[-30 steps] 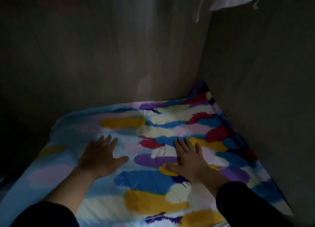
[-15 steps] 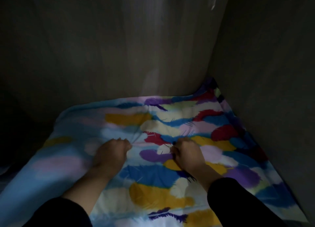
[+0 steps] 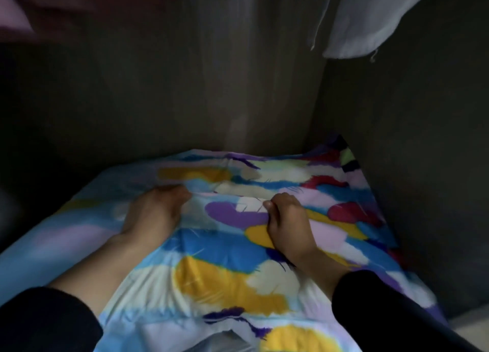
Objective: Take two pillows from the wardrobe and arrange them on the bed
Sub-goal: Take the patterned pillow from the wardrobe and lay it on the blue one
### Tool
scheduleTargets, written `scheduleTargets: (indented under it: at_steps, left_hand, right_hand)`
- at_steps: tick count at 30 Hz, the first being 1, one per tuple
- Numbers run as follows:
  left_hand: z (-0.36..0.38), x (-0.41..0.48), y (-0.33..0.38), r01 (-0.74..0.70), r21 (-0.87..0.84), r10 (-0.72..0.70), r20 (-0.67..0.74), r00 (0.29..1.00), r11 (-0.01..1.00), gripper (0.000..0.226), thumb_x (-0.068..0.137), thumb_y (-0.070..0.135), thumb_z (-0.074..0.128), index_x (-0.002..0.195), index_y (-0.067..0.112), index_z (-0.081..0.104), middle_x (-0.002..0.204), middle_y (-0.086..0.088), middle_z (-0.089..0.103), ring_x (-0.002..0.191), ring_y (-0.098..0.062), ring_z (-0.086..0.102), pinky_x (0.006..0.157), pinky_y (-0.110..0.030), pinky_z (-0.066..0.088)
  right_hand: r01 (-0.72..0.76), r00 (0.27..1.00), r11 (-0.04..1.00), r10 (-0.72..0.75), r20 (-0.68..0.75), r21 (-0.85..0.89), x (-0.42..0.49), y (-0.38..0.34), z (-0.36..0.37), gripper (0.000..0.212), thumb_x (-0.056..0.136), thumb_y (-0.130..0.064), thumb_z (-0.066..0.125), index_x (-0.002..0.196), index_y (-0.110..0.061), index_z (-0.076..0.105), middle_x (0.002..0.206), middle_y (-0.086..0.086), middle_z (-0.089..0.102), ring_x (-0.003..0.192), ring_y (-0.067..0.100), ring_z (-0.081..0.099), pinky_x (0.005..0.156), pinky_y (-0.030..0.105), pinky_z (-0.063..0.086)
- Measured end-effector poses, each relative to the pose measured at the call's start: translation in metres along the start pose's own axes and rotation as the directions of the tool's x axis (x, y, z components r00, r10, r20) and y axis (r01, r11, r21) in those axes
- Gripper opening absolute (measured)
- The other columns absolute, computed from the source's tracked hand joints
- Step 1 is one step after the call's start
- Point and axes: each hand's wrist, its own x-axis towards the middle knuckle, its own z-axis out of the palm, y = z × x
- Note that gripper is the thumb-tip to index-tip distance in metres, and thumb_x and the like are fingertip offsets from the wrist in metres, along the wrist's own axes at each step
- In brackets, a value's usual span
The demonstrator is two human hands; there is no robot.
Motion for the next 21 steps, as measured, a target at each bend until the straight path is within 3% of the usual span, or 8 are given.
scheduleTargets:
  at_steps: [3, 5, 9, 12, 15, 21]
  left_hand:
    - [-0.049, 0.011, 0.009, 0.177, -0.006, -0.177, 0.013, 0.984, 0.984, 0.016, 0.089, 0.021, 0.054, 0.086, 0.016, 0.069, 0.085, -0.022, 0.073, 0.072, -0.042, 0.067, 0.061, -0.043, 0.053]
    - [-0.082, 0.022, 0.016, 0.216, -0.006, -0.215, 0.024, 0.976, 0.976, 0.02, 0.092, 0.025, 0.051, 0.09, 0.015, 0.068, 0.091, -0.022, 0.072, 0.08, -0.043, 0.067, 0.067, -0.044, 0.053]
    - [-0.148, 0.027, 0.036, 0.148, -0.145, -0.129, 0.134, 0.983, 0.978, 0.036, 0.09, 0.032, 0.043, 0.09, 0.008, 0.07, 0.093, -0.024, 0.072, 0.082, -0.043, 0.066, 0.072, -0.045, 0.053]
    - [-0.19, 0.022, 0.055, 0.1, -0.244, -0.054, 0.188, 0.981, 0.965, 0.046, 0.085, 0.034, 0.038, 0.081, 0.0, 0.07, 0.083, -0.026, 0.072, 0.074, -0.041, 0.068, 0.07, -0.045, 0.054]
    - [-0.223, 0.006, 0.078, 0.111, -0.254, -0.029, 0.306, 0.951, 0.961, 0.038, 0.083, 0.03, 0.039, 0.073, 0.004, 0.064, 0.076, -0.021, 0.071, 0.071, -0.036, 0.066, 0.064, -0.042, 0.05]
    - [-0.276, -0.041, 0.15, 0.079, -0.299, 0.037, 0.362, 0.931, 0.951, 0.021, 0.088, 0.019, 0.052, 0.082, 0.008, 0.07, 0.082, -0.019, 0.072, 0.075, -0.036, 0.066, 0.063, -0.036, 0.045]
  right_hand:
    - [-0.109, 0.994, 0.993, 0.108, 0.013, 0.055, -0.008, -0.045, -0.03, 0.024, 0.093, -0.009, 0.048, 0.069, -0.004, 0.048, 0.077, 0.025, 0.057, 0.076, 0.035, 0.05, 0.062, 0.032, 0.024]
    - [-0.202, 0.979, 0.974, 0.201, 0.028, 0.098, -0.014, -0.078, -0.053, 0.023, 0.092, -0.009, 0.049, 0.069, -0.006, 0.048, 0.079, 0.026, 0.059, 0.077, 0.036, 0.051, 0.063, 0.033, 0.024]
    - [-0.377, 0.926, 0.912, 0.375, 0.044, 0.16, -0.039, -0.135, -0.105, 0.025, 0.09, -0.007, 0.051, 0.067, -0.014, 0.044, 0.079, 0.026, 0.061, 0.077, 0.037, 0.054, 0.067, 0.037, 0.031]
    - [-0.465, 0.885, 0.872, 0.462, 0.057, 0.152, -0.065, -0.169, -0.145, 0.027, 0.09, -0.008, 0.051, 0.066, -0.015, 0.041, 0.078, 0.024, 0.061, 0.076, 0.037, 0.054, 0.065, 0.036, 0.029]
    - [-0.544, 0.839, 0.832, 0.54, 0.06, 0.108, -0.097, -0.194, -0.183, 0.028, 0.088, -0.009, 0.052, 0.064, -0.016, 0.04, 0.075, 0.024, 0.061, 0.074, 0.038, 0.054, 0.063, 0.036, 0.028]
    - [-0.635, 0.772, 0.773, 0.635, 0.025, 0.007, -0.16, -0.226, -0.289, 0.028, 0.089, -0.013, 0.052, 0.062, -0.012, 0.044, 0.075, 0.022, 0.061, 0.075, 0.036, 0.054, 0.06, 0.031, 0.024]
